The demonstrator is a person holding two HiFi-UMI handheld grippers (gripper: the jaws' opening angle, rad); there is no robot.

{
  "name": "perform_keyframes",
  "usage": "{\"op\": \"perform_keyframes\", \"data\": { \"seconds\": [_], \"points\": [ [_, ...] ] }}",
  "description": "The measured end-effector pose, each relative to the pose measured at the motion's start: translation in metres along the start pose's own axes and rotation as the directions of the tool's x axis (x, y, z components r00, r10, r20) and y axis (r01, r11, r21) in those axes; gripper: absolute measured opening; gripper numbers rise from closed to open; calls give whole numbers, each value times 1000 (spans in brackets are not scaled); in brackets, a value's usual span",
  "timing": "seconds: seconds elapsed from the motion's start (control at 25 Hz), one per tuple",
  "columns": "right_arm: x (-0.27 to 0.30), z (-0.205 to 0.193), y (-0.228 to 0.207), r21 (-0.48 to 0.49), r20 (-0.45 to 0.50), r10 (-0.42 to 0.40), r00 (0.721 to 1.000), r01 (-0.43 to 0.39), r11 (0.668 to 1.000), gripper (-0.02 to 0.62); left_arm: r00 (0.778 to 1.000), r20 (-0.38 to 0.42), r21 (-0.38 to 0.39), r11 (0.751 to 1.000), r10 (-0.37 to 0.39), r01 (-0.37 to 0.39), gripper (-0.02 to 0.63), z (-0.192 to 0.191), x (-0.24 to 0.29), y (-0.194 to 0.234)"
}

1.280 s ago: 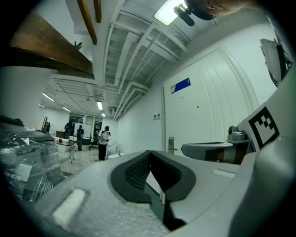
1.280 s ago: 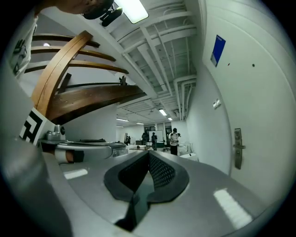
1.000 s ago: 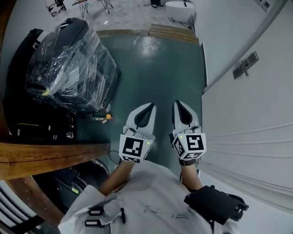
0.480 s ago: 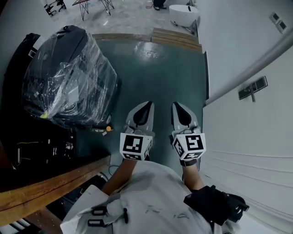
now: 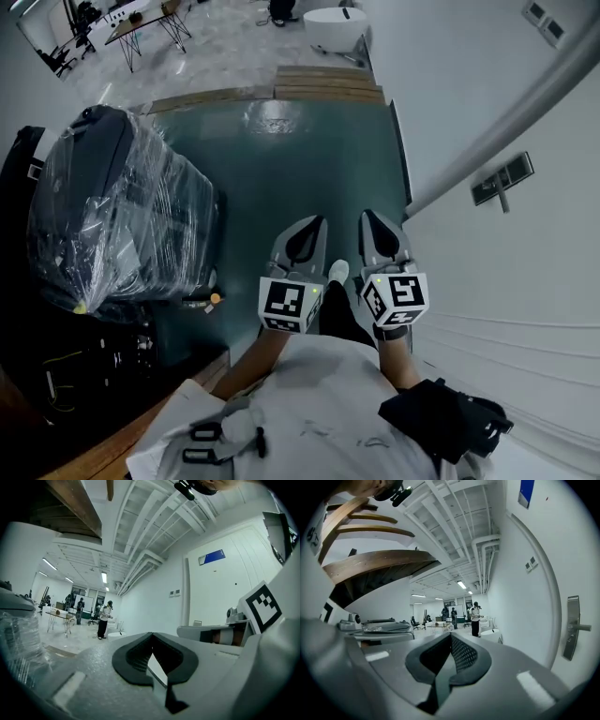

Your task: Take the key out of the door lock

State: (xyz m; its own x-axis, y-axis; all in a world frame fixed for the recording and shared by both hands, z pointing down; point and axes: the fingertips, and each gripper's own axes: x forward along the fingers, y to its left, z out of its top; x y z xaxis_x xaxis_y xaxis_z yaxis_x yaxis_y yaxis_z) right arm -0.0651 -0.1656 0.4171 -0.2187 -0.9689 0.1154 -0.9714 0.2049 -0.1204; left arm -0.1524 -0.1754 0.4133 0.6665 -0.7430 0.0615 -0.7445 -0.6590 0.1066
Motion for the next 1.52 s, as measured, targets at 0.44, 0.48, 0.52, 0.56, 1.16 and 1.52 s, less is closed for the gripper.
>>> {"op": "perform_keyframes", "data": {
  "seconds": [0.44, 0.48, 0.52, 0.56, 1.16, 1.52],
  "points": [
    [112, 57, -161, -8, 56, -37, 998, 37, 999, 6, 995, 63, 77, 995, -75, 70, 0, 50, 205, -16],
    [114, 60, -175, -10, 57, -48, 997, 48, 999, 6, 995, 56, 76, 994, -85, 80, 0, 50, 221, -19],
    [114, 60, -189, -8, 52, -61, 997, 61, 998, 6, 994, 49, 72, 993, -97, 93, 0, 48, 237, -24],
    [114, 57, -203, -2, 44, -79, 996, 79, 997, 6, 993, 42, 68, 992, -113, 110, 0, 45, 251, -30],
    [57, 28, -404, 131, -9, -596, 803, 592, 795, 6, 753, -32, 18, 753, -657, 657, 0, 11, 416, -183],
    [47, 41, -466, 173, -33, -822, 569, 813, 556, 6, 533, -86, -24, 537, -841, 843, 0, 13, 511, -227]
  ]
}}
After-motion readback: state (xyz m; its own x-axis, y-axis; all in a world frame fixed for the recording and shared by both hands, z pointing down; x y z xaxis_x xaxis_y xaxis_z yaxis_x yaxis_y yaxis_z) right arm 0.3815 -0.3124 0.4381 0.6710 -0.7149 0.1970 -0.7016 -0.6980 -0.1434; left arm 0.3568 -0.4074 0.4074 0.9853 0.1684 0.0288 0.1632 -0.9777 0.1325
